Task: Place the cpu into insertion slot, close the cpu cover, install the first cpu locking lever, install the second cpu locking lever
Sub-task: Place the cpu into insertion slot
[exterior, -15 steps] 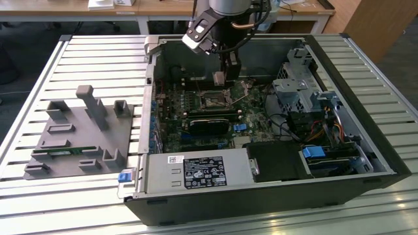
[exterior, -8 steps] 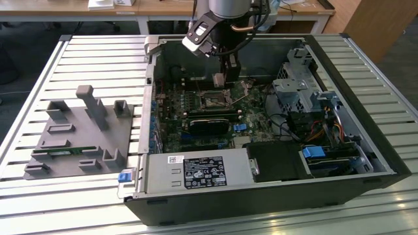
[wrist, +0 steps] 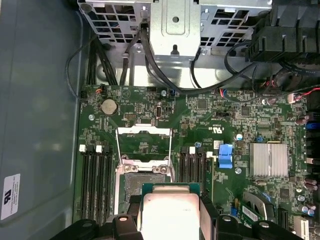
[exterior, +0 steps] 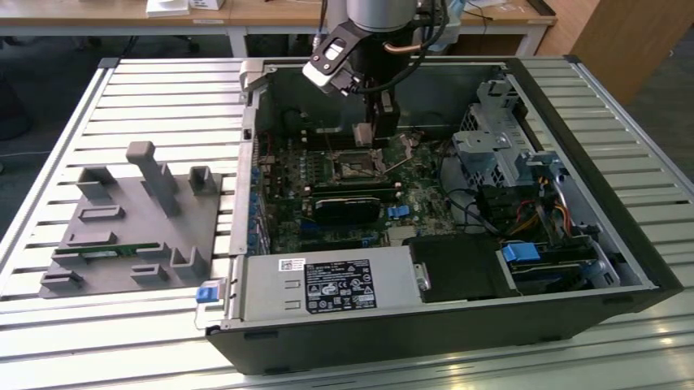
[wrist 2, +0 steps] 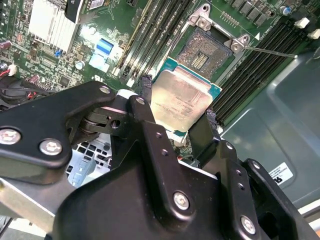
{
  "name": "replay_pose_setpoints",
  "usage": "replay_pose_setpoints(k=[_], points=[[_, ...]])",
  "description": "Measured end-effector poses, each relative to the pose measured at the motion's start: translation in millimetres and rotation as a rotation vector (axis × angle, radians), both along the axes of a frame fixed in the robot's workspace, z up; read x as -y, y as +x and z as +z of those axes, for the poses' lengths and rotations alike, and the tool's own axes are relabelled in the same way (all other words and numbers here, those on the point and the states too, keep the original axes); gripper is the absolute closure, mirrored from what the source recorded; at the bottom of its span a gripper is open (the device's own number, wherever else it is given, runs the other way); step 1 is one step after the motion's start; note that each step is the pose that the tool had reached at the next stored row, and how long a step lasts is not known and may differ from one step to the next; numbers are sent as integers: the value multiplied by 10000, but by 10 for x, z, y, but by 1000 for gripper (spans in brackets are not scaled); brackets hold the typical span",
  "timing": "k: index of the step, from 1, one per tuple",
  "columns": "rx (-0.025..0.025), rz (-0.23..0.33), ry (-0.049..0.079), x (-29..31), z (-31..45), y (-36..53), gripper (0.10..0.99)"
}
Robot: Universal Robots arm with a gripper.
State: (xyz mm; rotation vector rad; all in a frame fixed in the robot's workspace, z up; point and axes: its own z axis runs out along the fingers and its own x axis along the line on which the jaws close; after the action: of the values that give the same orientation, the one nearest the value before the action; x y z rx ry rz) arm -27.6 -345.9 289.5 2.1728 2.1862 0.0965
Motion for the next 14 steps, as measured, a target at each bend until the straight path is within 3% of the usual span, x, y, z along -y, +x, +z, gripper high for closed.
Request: replay_pose_setpoints(k=[14], points=[[-1,0,-2,0,-56,0,545]])
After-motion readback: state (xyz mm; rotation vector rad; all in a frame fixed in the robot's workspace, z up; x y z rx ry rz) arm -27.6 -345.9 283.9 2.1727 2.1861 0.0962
